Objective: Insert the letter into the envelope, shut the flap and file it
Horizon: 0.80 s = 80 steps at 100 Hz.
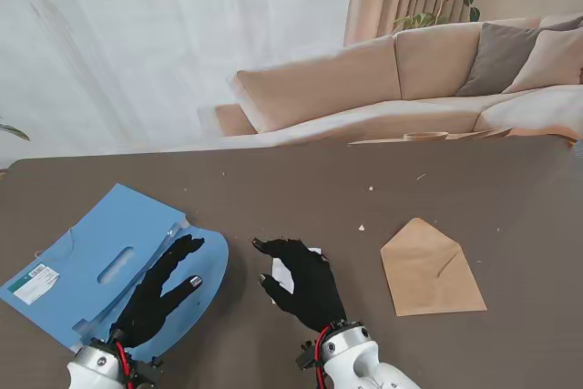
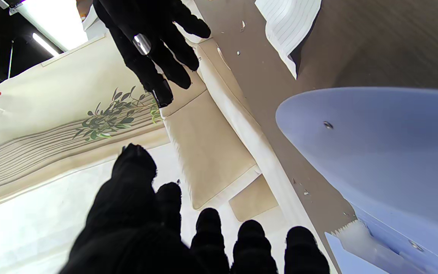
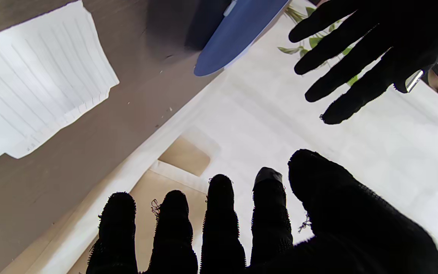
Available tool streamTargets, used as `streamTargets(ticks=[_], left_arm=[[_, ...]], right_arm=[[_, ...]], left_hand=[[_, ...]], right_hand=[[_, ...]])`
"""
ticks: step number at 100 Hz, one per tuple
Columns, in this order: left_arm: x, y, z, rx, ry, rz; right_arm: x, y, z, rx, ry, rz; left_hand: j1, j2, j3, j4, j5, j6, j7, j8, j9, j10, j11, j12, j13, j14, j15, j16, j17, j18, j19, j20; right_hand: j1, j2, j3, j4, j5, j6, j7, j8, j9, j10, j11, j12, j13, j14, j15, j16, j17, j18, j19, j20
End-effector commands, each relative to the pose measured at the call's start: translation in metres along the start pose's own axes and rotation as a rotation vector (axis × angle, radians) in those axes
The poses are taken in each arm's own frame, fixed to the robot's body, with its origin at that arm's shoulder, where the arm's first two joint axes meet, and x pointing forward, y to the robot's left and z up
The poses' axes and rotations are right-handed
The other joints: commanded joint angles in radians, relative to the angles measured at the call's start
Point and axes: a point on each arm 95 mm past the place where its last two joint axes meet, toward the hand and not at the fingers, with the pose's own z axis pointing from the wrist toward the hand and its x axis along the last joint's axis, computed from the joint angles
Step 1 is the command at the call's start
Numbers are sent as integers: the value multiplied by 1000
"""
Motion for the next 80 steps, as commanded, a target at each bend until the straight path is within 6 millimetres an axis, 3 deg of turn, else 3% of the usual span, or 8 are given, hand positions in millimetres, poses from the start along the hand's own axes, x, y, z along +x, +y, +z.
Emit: streamTargets(ticks=[1, 12, 19, 29, 53, 80], left_arm=[[2, 3, -2, -12, 4, -8], [2, 4, -2, -14, 2, -8], [2, 5, -2, -18, 0, -8], [2, 6, -2, -22, -3, -4], [3, 7, -2, -18, 2, 5], [4, 11, 5, -18, -5, 25]], right_arm=[[2, 5, -2, -13, -5, -13], [-4, 26, -5, -46, -41, -81], [-11, 45, -7, -63, -83, -136], [-27, 73, -10, -79, -160, -229], [-80, 141, -12, -77, -350, -412], [-149, 190, 2, -49, -490, -460]], left_hand=[[-1, 56, -15, 1, -21, -31, 13, -6, -10, -29, -19, -4, -16, -34, -12, -13, 3, -42, -18, -27], [0, 55, -15, 1, -19, -32, 14, -6, -10, -29, -17, -3, -16, -33, -12, -12, 3, -41, -17, -27], [1, 55, -15, 1, -19, -30, 13, -7, -10, -28, -16, -2, -16, -32, -12, -11, 3, -40, -17, -27], [2, 54, -15, 1, -20, -30, 14, -7, -10, -27, -15, 1, -16, -31, -11, -10, 3, -39, -17, -27], [10, 52, -12, 2, -17, -28, 14, -7, -8, -26, -10, 5, -16, -31, -12, -8, 3, -40, -16, -26], [12, 51, -13, 2, -14, -25, 13, -8, -6, -24, -6, 8, -16, -32, -11, -6, 2, -38, -15, -26]], right_hand=[[0, -18, 34, 33, 3, -9, 16, 16, 22, -3, 12, 7, 18, 9, 20, 15, 6, 6, 22, 12], [-25, -34, 43, 28, 7, -7, 20, 17, 30, 3, 20, 12, 32, 16, 34, 22, 11, 11, 38, 16], [-28, -48, 18, -19, 22, 1, 36, 28, 37, 8, 38, 21, 43, 24, 52, 39, 14, 21, 64, 22], [-36, -57, 2, -52, 29, 9, 44, 44, 42, 12, 72, 37, 59, 46, 83, 68, 22, 35, 102, 37], [-56, -92, 16, -65, 28, 30, 67, 120, -12, 26, 202, 110, 65, 64, 187, 150, 34, 46, 181, 76], [-79, -109, 64, -65, 25, 29, 84, 147, -21, 15, 214, 110, 65, 54, 186, 139, 35, 49, 200, 76]])
